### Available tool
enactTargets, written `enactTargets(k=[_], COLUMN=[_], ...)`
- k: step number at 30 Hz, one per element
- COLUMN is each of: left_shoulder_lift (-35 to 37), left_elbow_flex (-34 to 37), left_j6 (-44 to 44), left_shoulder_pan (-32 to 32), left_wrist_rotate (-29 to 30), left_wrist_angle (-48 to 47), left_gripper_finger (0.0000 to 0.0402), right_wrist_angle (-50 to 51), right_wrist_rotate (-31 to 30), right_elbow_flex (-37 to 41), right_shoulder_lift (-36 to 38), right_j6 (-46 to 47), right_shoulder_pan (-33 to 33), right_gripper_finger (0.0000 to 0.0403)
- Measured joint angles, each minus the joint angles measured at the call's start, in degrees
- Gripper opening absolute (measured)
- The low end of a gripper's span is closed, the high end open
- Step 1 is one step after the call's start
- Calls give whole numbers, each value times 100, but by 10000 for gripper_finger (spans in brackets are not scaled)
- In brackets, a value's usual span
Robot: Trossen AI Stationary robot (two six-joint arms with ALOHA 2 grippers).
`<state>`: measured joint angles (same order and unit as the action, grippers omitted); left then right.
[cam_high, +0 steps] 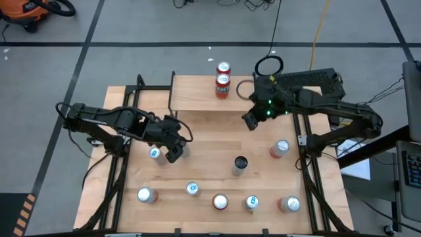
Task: Place canned beverage on shelf
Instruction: Put the top right white and yellow soda can on the shelf
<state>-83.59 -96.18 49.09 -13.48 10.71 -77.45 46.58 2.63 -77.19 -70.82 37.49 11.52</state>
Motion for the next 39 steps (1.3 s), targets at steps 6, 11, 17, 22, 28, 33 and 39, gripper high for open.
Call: enactTargets(k=[6, 11, 17, 22, 28, 33, 39], left_shoulder_lift=[2, 2, 48, 42, 46, 173, 464], left_elbow_flex=[0, 98, 630, 1008, 1128, 1132, 1132], left_j6=[360, 438, 589, 566, 611, 596, 234], left_shoulder_pan=[-315, -494, -504, -609, -616, -447, -29], left_wrist_rotate=[-97, -302, -875, -1230, -1368, -1373, -1359], left_wrist_angle=[-670, -682, -623, -206, 169, -124, -222], left_gripper_finger=[390, 382, 354, 349, 349, 349, 349], right_wrist_angle=[-35, -328, -594, -637, -629, -604, -600], right_wrist_rotate=[-607, -889, -904, -979, -1447, -1887, -2226], right_elbow_flex=[0, 2, 2, 0, 0, 0, 0], right_shoulder_lift=[-71, -134, -221, -259, -255, -255, -255], right_j6=[226, 258, 480, 658, 854, 846, 551], right_shoulder_pan=[-749, -1178, -1573, -1941, -2341, -2480, -2478], right_gripper_finger=[0, 0, 0, 0, 0, 0, 0])
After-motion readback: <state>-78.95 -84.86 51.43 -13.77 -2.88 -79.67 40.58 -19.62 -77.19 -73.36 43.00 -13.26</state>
